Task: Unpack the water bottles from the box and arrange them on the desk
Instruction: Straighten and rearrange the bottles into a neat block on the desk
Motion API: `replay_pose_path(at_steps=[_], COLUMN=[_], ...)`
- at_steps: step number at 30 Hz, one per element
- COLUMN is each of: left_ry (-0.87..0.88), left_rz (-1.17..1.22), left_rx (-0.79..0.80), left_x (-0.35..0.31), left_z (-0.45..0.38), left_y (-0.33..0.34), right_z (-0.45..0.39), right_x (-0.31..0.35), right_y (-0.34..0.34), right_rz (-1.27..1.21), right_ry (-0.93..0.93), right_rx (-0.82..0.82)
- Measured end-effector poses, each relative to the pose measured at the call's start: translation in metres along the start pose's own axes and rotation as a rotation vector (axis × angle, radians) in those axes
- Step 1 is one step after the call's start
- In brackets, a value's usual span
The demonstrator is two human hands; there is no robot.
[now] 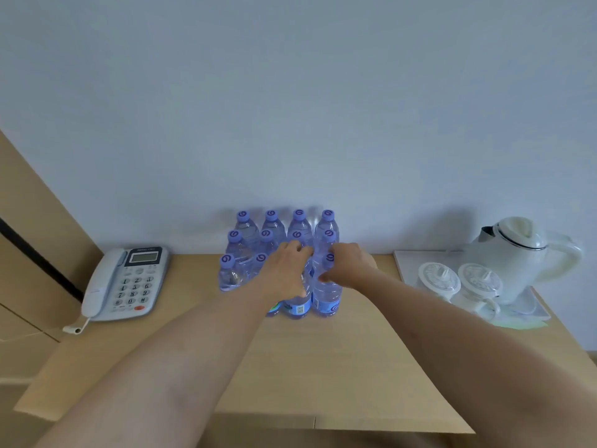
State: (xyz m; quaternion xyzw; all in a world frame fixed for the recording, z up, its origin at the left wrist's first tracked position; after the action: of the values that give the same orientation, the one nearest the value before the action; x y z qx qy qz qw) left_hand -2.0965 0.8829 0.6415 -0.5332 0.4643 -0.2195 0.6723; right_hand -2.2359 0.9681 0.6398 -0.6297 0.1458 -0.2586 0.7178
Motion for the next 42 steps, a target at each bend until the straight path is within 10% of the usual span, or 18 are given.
replay_pose_path(at_steps=[42], left_ry=[-0.058], left_rz=[0.146], left_rx=[-0.196], left_x=[0.050], left_z=[0.004], left_y=[-0.055], right_z=[0.001], right_x=[0.033], right_y=[-0.012], right_rz=[0.114], right_ry=[0.087], right_rx=[-0.093])
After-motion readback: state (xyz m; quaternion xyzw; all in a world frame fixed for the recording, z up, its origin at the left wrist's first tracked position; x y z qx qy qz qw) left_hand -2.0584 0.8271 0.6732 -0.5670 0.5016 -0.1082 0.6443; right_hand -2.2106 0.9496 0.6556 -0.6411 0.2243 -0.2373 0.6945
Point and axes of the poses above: each hand's wrist, its own z-axis away from the middle knuckle, its own y-axis out of the palm, x = y × z, the point moved 1 cm from there along -z, towards the middle knuckle, and after that the axes turned 13 degrees about z, right-handed, at the moved point
